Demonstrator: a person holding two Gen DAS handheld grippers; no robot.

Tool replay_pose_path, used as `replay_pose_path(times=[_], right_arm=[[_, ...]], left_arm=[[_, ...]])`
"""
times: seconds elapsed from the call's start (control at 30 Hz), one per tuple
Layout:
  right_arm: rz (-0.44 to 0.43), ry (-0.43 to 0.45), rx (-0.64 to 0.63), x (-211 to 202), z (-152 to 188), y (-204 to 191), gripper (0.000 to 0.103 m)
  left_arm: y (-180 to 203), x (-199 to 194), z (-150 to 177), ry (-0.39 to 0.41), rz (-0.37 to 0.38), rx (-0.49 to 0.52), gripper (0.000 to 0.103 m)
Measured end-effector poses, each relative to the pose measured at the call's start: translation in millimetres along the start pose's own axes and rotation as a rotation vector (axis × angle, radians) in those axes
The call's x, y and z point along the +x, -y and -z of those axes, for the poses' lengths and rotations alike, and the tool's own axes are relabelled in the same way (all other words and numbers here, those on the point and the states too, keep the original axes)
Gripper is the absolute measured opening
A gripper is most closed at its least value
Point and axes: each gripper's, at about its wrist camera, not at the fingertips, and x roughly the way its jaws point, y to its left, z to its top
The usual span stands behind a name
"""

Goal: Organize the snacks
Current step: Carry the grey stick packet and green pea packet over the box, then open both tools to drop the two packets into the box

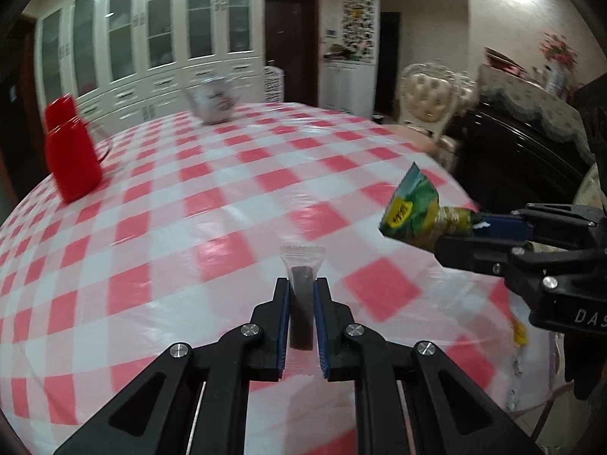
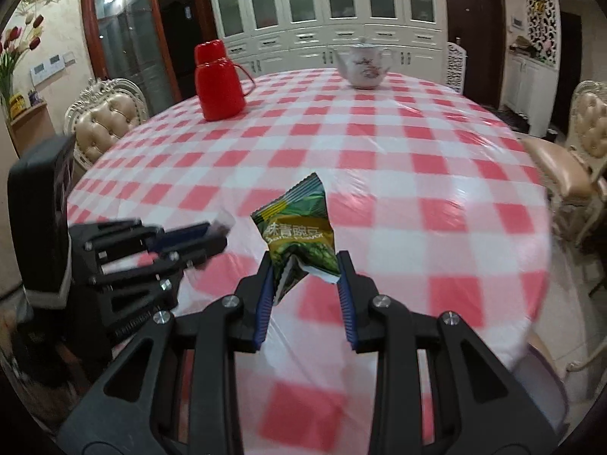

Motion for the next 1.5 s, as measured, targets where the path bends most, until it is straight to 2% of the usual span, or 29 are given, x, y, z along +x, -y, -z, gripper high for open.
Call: replay_pose_path(times=[0.33,0.47,0.67,0.73,0.9,1.1,1.37,1.5], right_arm=[[0.164,-0.039,0.048,-67.4,53.9,71.4,0.035],[0.186,-0.077,0.091,-70.8,62.0,99.7,0.035],[0.293,-0.161,0.065,-87.3,81.3,130.2,0.035],[0.313,-0.195,0.112,-94.8,93.1,143.4,0.035],[0.364,-0.251,0.182,-112.9,132.1,162.4,0.035],[0.364,-0.327,0.306,-110.8,177.1,188.7,0.035],[0.363,-0.326,0.344,-111.2,190.1,197.0,0.035],[0.369,-0.33,0.379,-108.8,194.0,203.6,0.035]], left_arm=[[113.6,8.2,-5.6,-0.03,0.181,0.17,0.013],[150.0,16.9,-6.1,-0.059,0.243,0.217,0.013],[189.9,30.2,-0.4,-0.095,0.306,0.251,0.013],[205.6,33.9,4.0,-0.113,0.335,0.26,0.013],[232.6,38.4,15.8,-0.137,0.373,0.296,0.013],[250.2,54.3,27.7,-0.192,0.405,0.316,0.013],[266.1,65.6,34.2,-0.228,0.444,0.327,0.013],[273.0,68.9,36.0,-0.221,0.448,0.328,0.014]])
